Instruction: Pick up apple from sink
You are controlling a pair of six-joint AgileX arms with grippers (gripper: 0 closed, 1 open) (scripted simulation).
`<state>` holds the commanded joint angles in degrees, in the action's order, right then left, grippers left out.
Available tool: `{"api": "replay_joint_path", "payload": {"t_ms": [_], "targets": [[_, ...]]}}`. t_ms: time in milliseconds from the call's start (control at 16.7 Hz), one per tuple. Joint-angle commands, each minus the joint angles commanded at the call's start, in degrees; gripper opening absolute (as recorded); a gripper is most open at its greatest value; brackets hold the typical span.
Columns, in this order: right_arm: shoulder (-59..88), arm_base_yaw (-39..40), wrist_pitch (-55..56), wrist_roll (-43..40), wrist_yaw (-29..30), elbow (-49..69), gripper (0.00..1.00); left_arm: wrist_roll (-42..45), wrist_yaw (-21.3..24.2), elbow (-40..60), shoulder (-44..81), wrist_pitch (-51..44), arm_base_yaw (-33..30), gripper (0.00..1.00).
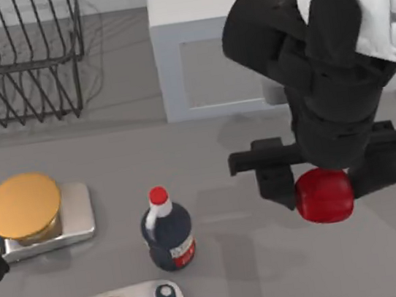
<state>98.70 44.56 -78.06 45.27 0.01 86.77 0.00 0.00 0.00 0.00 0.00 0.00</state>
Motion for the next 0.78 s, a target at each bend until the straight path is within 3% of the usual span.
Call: {"api": "replay_joint_path", "payload": {"t_ms": [420,780], "targets": [[0.60,-0.17,2.12,0.05,-0.07,-2.09,0.00,0.00,0.00,0.00,0.00,0.00,0.00,1.00],[3.18,0.11,19.34,0.22,-0.01,-15.28,0.00,0.00,0.00,0.00,0.00,0.00,0.00,1.00]]}}
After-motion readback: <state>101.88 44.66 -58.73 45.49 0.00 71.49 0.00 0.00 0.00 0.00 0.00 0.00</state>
